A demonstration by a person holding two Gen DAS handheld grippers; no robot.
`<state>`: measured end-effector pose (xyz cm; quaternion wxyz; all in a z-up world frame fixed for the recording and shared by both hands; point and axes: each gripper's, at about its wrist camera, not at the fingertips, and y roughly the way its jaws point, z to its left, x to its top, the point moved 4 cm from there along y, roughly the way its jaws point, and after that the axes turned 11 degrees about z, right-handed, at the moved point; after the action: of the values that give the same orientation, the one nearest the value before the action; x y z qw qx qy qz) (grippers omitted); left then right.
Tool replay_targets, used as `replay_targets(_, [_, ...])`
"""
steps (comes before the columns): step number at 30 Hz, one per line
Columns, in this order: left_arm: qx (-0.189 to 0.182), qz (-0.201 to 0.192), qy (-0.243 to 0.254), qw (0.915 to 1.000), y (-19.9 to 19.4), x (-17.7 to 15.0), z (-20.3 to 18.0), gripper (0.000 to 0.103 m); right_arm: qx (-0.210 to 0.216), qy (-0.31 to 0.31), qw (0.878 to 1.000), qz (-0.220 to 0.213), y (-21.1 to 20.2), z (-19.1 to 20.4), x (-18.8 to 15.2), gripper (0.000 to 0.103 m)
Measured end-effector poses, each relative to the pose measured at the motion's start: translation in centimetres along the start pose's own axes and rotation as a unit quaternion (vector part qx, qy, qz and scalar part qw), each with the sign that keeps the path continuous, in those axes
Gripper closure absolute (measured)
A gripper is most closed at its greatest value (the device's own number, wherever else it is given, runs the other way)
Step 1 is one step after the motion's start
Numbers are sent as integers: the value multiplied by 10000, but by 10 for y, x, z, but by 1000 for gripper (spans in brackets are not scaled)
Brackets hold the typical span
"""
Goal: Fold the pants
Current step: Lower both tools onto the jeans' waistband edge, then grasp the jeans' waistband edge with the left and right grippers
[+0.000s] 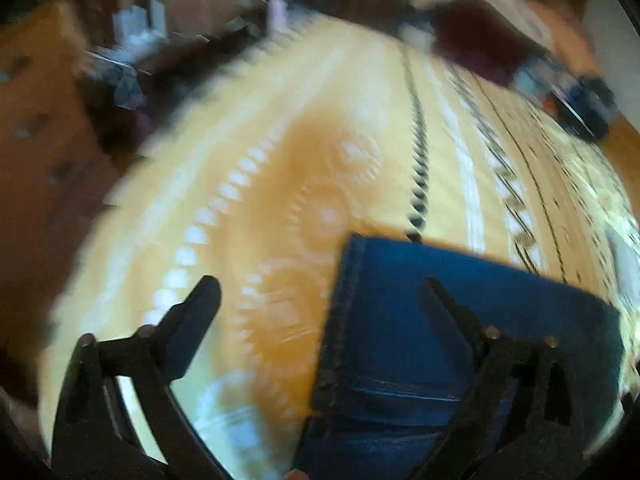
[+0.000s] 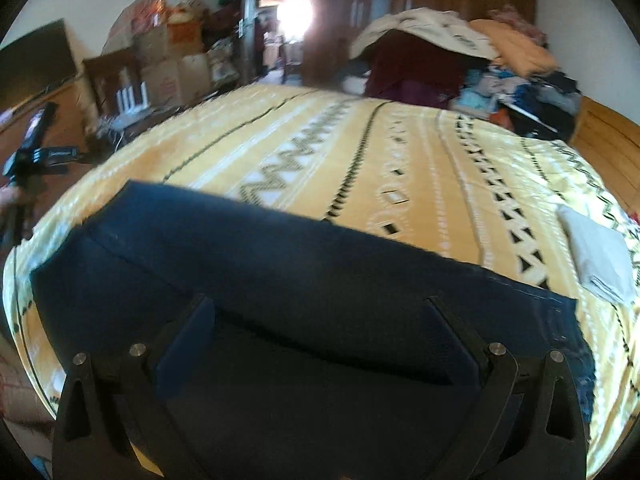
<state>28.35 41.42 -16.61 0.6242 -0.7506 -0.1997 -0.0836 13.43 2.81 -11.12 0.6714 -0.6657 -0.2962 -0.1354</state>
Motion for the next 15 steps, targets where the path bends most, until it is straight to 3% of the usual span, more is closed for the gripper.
replay_targets(2, [-220, 285, 221, 9991, 27, 4, -14, 8, 46, -30, 9999, 124, 15, 3, 2, 0])
replay_targets(7, [-80, 878, 570, 9945, 76, 12, -31, 22, 109, -67, 9996, 258, 40, 9, 4, 0])
replay_targets(15, [73, 871, 1107, 9900, 94, 20, -64, 21, 178, -6, 9997, 161, 50, 6, 11, 0])
